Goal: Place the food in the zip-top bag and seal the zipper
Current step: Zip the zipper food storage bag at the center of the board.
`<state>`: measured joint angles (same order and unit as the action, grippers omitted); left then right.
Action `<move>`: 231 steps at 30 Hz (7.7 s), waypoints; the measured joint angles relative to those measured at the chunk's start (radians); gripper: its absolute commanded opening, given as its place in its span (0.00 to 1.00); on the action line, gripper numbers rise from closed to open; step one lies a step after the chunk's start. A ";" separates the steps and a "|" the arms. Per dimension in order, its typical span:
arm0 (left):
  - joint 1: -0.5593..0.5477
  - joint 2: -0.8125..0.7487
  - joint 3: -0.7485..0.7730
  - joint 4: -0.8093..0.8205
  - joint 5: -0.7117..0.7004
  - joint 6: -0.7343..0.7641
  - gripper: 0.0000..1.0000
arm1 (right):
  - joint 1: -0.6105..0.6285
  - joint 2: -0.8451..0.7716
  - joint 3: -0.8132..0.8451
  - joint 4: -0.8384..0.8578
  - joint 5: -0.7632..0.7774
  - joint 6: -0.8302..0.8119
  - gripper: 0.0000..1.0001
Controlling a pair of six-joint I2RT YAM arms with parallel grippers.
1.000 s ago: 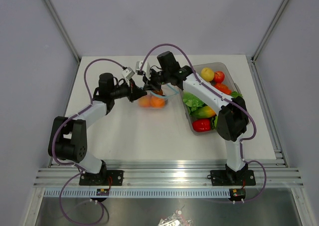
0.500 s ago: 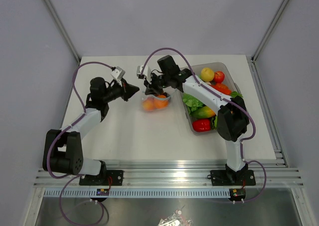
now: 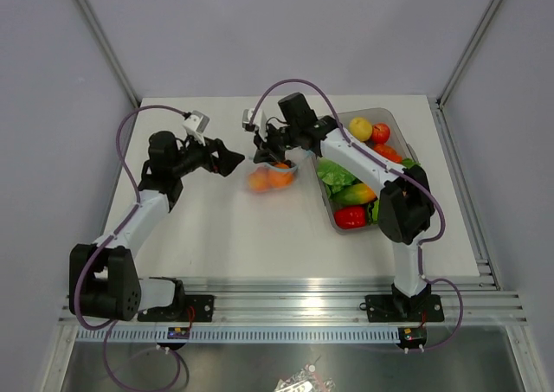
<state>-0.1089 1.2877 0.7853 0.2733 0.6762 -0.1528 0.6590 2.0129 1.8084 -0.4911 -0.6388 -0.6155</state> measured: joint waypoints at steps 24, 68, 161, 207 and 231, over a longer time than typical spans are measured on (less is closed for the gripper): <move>-0.034 0.126 0.168 -0.163 0.355 0.120 0.72 | -0.077 -0.007 0.155 -0.246 -0.281 -0.047 0.00; -0.043 0.027 0.025 0.017 0.270 -0.029 0.00 | -0.061 -0.024 0.070 -0.127 -0.276 -0.023 0.00; -0.099 0.126 0.105 0.029 0.292 -0.037 0.00 | -0.075 -0.049 0.051 -0.188 -0.190 -0.011 0.00; 0.105 0.035 0.054 0.055 0.220 -0.080 0.00 | -0.093 -0.156 -0.089 -0.134 -0.030 -0.016 0.00; 0.202 0.035 0.054 0.053 0.210 -0.081 0.00 | -0.131 -0.215 -0.166 -0.126 0.020 -0.016 0.00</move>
<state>0.0929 1.3231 0.8391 0.3267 0.8864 -0.2337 0.5278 1.7977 1.6424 -0.6170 -0.6186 -0.6315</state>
